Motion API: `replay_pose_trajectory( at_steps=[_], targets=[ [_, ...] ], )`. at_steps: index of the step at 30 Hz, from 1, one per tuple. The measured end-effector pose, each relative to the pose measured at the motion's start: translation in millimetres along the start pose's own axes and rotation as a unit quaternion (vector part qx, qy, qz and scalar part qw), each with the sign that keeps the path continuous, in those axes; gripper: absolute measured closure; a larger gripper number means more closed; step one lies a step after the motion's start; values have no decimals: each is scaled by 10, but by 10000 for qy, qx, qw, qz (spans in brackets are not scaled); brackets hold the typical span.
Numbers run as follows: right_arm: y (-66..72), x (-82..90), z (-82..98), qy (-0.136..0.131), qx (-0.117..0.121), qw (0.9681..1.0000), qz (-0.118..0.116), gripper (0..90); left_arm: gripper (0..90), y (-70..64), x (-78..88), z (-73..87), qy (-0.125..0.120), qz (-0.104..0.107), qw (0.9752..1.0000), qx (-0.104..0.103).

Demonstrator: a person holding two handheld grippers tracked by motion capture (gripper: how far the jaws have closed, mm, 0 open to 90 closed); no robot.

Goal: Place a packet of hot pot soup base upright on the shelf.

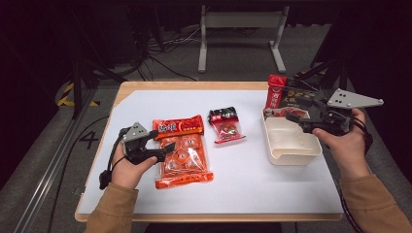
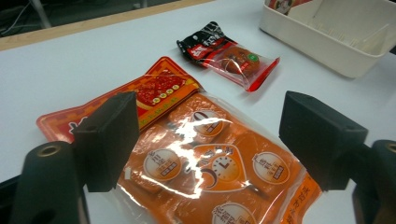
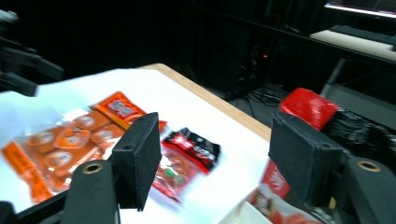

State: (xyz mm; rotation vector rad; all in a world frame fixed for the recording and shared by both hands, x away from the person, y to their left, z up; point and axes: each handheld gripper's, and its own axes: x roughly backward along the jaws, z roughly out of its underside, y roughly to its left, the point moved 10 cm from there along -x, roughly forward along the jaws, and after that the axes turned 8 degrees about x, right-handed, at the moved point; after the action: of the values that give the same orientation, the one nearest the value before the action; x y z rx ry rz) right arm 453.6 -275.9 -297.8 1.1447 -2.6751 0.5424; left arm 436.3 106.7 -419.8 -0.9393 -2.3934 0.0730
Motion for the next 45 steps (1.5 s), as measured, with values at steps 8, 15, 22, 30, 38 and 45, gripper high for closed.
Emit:
replay_pose_trajectory(
  at_steps=[8, 15, 22, 30, 38, 45],
  targets=[
    [210, -29, -31, -138, -13, 9995, -283, 354, 121, 240, 1, -117, -131, -165, 9996, 178],
    [337, -26, -60, -293, -1, 9988, -388, 352, 93, 403, -49, -160, -166, -335, 9993, 40],
    [456, -22, -41, -396, 11, 9982, -440, 351, 71, 567, -132, -160, -155, -437, 9989, 61],
    [553, -26, 26, -459, -3, 9978, -483, 351, 96, 793, -268, -164, -235, -520, 9982, 168],
    [592, -42, 84, -474, -44, 9973, -560, 350, 133, 986, -412, -111, -256, -561, 9973, 398],
    [626, -65, 122, -435, -30, 9967, -686, 351, 143, 1126, -583, -38, -136, -721, 9956, 576]
  ],
)
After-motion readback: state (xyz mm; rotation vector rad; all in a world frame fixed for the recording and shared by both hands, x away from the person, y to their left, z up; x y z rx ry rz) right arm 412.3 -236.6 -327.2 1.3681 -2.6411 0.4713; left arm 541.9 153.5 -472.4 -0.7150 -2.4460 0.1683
